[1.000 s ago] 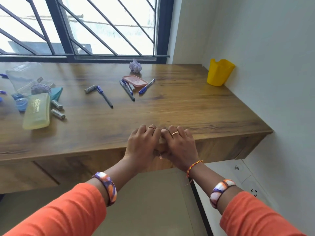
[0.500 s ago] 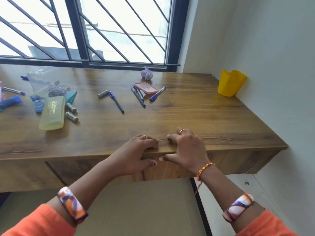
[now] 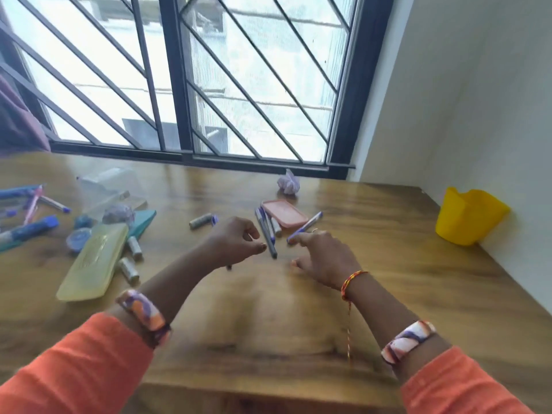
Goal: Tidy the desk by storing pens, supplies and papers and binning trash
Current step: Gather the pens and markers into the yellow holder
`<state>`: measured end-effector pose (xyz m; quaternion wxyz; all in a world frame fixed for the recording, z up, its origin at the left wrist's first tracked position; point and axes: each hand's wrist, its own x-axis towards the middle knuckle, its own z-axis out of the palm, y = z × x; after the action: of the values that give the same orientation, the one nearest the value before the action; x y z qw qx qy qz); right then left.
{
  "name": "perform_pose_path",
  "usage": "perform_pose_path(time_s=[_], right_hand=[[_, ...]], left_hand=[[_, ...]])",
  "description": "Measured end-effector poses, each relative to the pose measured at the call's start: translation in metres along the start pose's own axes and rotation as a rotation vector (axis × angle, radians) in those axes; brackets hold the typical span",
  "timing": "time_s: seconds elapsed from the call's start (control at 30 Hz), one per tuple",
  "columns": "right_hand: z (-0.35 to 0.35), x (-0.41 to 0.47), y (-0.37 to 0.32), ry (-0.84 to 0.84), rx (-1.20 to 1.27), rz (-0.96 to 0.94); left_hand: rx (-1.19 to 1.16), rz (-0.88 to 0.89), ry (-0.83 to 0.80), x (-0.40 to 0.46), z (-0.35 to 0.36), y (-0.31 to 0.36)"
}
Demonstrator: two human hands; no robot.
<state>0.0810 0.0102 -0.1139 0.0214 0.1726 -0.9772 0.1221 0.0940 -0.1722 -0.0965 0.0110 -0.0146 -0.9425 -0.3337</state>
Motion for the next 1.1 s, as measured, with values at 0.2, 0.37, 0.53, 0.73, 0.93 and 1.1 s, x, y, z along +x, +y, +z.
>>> perform_pose_path(time_s=[0.2,0.37,0.53,0.73,0.93,1.1], right_hand=[[0.002,0.037,0.020,0.040,-0.270,-0.231],[0.000,0.049,0.035,0.049,-0.282,-0.317],[0.000,0.046,0.050,0.059,-0.226,-0.305],[-0.007,0.033,0.071,0.069,-0.213,-0.287],[-0.012,0.012,0.101,0.032,-0.182,-0.162],[-0.044,-0.013,0.118,0.193,-0.180,-0.046]], left_hand=[[0.041,-0.257,0.003,0.073,0.015,0.022],[-0.037,-0.333,-0.050,0.093,0.026,0.026],[-0.074,-0.461,-0.153,0.100,0.027,0.005],[-0.071,-0.565,-0.394,0.100,0.023,0.004],[-0.001,-0.286,-0.341,0.090,0.004,0.046],[-0.029,0.000,-0.365,0.093,0.006,0.110]])
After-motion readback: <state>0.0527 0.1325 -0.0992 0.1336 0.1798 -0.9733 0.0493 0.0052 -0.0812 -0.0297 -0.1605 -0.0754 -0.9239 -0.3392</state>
